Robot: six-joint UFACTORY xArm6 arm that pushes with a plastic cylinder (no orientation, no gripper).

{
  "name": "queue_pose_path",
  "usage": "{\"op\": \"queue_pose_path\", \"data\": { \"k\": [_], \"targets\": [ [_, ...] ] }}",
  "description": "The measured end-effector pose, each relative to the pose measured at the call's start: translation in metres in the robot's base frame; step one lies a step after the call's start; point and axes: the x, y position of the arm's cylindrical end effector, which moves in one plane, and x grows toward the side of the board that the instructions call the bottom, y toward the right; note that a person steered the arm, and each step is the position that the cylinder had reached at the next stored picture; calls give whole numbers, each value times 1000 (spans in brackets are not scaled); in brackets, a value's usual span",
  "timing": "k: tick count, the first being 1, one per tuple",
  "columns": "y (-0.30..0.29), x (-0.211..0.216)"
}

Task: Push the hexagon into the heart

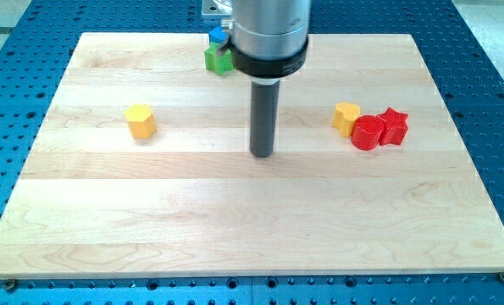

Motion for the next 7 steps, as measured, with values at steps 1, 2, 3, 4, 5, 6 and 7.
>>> {"op": "queue_pose_path", "data": {
  "k": [1, 2, 3, 4, 5, 6, 7],
  "targets": [
    [-4, 3],
    [-19, 11],
    [-68, 15],
    [-128, 16],
    [-145, 16],
    [-191, -9],
    [-202, -27]
  ]
}}
